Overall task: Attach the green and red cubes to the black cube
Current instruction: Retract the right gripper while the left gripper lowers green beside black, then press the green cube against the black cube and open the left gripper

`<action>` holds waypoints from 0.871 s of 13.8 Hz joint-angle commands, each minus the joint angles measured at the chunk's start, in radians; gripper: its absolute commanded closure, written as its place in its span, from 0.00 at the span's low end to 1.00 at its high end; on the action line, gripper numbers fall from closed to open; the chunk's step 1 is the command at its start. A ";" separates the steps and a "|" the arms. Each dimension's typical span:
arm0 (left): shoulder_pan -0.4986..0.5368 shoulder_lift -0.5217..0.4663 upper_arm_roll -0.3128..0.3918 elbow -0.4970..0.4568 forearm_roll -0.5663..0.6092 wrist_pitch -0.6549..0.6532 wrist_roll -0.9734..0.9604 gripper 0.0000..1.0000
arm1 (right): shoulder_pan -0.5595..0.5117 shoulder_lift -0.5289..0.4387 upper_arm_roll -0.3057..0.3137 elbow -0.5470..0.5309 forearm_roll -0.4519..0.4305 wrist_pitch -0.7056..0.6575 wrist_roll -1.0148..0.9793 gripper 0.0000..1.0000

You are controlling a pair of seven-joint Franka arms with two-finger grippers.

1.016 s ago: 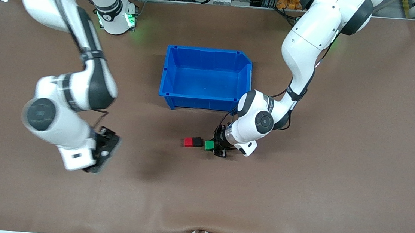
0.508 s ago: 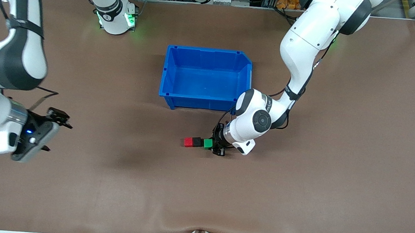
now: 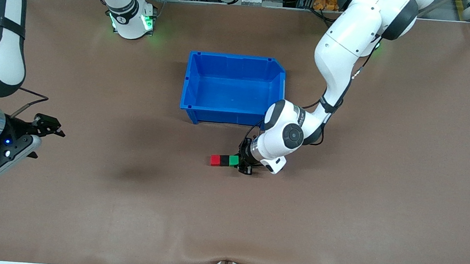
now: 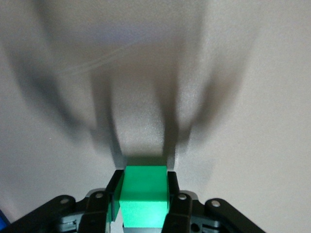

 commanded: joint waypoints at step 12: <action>-0.006 0.015 0.007 0.020 0.045 -0.117 0.066 1.00 | -0.059 -0.287 0.012 -0.214 -0.025 -0.001 0.333 0.00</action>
